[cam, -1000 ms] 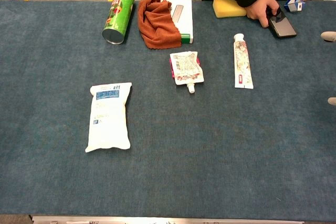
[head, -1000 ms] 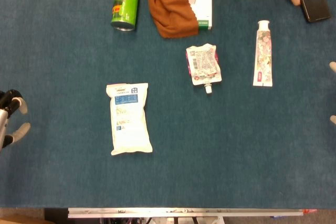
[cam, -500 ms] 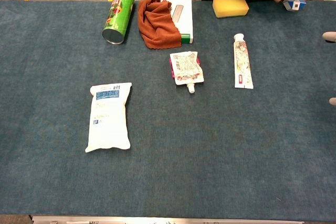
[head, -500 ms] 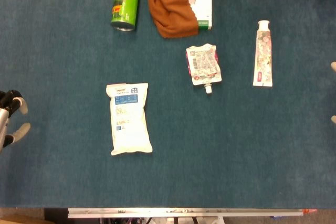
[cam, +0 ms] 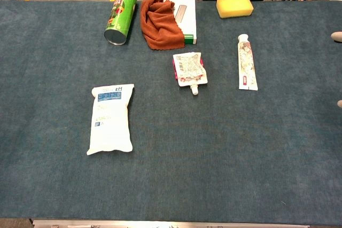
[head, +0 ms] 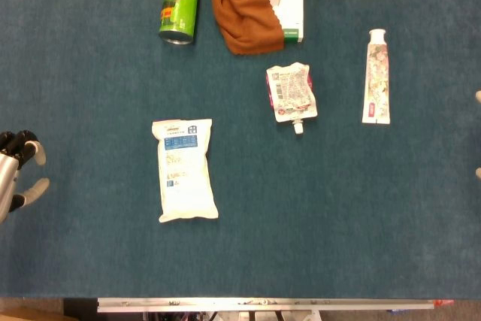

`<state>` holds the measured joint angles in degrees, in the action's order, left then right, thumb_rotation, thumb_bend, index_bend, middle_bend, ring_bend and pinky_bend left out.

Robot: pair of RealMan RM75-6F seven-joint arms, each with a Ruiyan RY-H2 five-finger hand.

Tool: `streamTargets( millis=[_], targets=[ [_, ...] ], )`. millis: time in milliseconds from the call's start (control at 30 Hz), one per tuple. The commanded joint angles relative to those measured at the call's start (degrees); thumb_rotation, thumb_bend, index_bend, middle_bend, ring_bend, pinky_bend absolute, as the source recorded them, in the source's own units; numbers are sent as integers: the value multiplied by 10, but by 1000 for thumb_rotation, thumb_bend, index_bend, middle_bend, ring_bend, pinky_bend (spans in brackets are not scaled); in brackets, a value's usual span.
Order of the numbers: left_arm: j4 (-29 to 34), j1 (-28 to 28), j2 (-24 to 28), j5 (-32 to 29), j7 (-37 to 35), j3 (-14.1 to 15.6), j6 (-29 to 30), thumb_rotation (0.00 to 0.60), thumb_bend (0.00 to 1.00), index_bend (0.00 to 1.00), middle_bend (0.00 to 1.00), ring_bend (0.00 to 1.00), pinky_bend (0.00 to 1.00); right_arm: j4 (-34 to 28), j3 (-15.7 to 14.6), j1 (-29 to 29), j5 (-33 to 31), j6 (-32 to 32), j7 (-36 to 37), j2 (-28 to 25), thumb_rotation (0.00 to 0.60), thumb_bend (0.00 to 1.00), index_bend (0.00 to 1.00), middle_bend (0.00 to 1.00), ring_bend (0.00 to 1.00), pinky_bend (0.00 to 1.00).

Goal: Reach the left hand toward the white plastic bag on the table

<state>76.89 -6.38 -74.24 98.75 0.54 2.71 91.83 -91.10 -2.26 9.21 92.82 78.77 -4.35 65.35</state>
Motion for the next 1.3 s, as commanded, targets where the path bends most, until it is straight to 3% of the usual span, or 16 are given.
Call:
streamTargets(
  millis=[33,500,833,900,1000,1100,1233,1300],
  targets=[
    [0,0,0,-2,0,0,-2,600,118,558,456,450,627,0,1,0,-1,0,0,-1,600,0,5,156,57,62],
    [-2,-3,0,-6,-2,0,-10,600,118,556,456,450,627,-4,2,-2,-3,-1,-5,-2,600,0,4,156,57,61],
    [0,-5,3,-1,-65,5,-6,600,108,562,501,456,627,-5,3,-2,-5,-3,-6,-2,600,0,4,156,57,62],
    [5,-7,5,1,-109,7,-5,566,66,613,564,485,627,-5,3,-2,-6,-4,-7,-2,600,0,4,156,57,62],
    [13,-11,14,1,-176,12,-7,377,16,814,792,662,636,-5,3,-1,-8,-6,-9,-2,600,0,4,156,57,62],
    [9,-13,16,9,-198,13,0,275,0,941,966,796,640,-6,3,-1,-9,-8,-10,-1,600,0,4,156,57,61],
    [15,-16,18,8,-246,18,-4,240,0,998,1000,852,613,-7,3,-1,-10,-9,-12,-2,600,0,13,156,57,61],
    [21,-17,23,5,-259,20,-10,182,0,1000,1000,881,498,-7,3,-1,-11,-10,-12,-2,600,0,25,157,57,61]
  ],
)
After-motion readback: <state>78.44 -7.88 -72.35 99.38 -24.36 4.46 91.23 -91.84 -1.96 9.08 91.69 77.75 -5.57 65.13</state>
